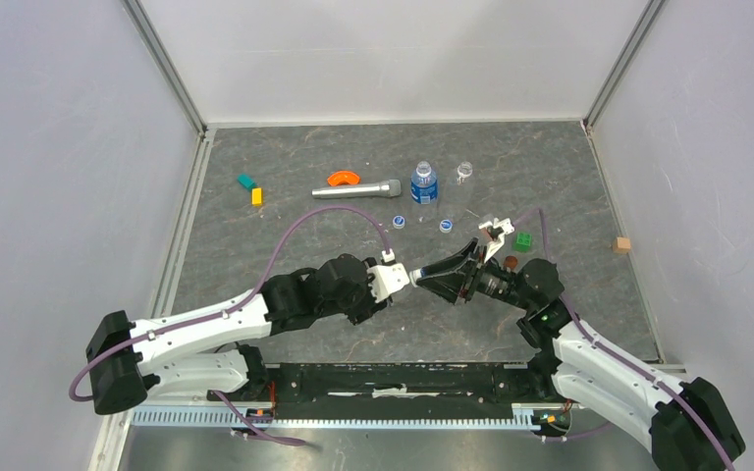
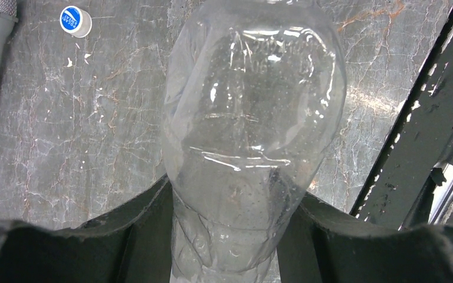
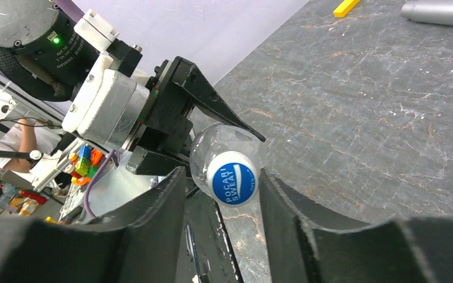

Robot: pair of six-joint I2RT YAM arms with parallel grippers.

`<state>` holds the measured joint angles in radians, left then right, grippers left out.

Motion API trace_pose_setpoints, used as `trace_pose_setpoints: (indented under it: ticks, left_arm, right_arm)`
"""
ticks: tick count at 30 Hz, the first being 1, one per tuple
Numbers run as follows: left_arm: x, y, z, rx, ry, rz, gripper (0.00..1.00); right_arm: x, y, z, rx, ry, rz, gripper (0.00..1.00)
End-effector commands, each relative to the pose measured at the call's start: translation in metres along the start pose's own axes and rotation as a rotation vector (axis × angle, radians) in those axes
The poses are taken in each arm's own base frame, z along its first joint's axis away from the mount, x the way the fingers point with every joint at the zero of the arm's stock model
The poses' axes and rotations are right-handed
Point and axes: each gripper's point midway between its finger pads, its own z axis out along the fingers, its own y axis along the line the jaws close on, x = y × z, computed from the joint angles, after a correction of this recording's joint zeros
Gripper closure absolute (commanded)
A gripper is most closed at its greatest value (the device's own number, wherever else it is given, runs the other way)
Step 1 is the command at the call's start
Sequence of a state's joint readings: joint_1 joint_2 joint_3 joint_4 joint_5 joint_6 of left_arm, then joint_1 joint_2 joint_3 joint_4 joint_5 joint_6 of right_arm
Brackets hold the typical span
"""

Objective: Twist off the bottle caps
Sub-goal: Unscrew the bottle cap from the plastic bottle.

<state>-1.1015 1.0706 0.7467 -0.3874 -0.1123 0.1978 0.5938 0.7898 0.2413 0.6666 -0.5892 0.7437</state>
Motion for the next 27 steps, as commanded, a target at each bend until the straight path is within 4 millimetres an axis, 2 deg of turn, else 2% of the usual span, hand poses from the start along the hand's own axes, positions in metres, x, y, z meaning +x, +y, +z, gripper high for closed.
trace_pose_setpoints:
  ticks: [1, 5, 9, 13, 16, 19, 22, 27]
  left_arm:
    - [-0.023, 0.000, -0.004, 0.007, -0.068, -0.016, 0.76]
    - [-0.024, -0.001, -0.006, 0.013, -0.079, -0.016, 0.76]
    - [-0.024, -0.002, -0.006, 0.021, -0.082, -0.013, 0.76]
    - [-0.023, -0.004, -0.007, 0.029, -0.082, -0.011, 0.76]
    - [-0.024, -0.005, -0.008, 0.034, -0.087, -0.016, 0.75]
    - [-0.027, -0.014, -0.011, 0.085, -0.104, -0.013, 0.74]
    - [-0.033, -0.032, -0.017, 0.197, -0.136, -0.005, 0.76]
    - [-0.040, -0.060, -0.023, 0.360, -0.176, 0.001, 0.75]
  right_arm:
    - [-0.019, 0.010, 0.005, -0.033, -0.052, -0.026, 0.51]
    - [-0.015, 0.009, 0.006, -0.038, -0.032, -0.020, 0.54]
    - [-0.014, 0.012, 0.006, -0.060, -0.028, -0.028, 0.62]
    - [-0.014, 0.024, 0.005, -0.126, -0.014, -0.059, 0.84]
    - [-0.007, 0.032, 0.002, -0.188, 0.017, -0.125, 0.90]
    - [0.006, 0.042, -0.006, -0.292, 0.070, -0.288, 0.90]
    - [0.017, 0.041, -0.014, -0.350, 0.084, -0.517, 0.91]
    - [0.024, 0.044, -0.022, -0.439, 0.080, -0.785, 0.94]
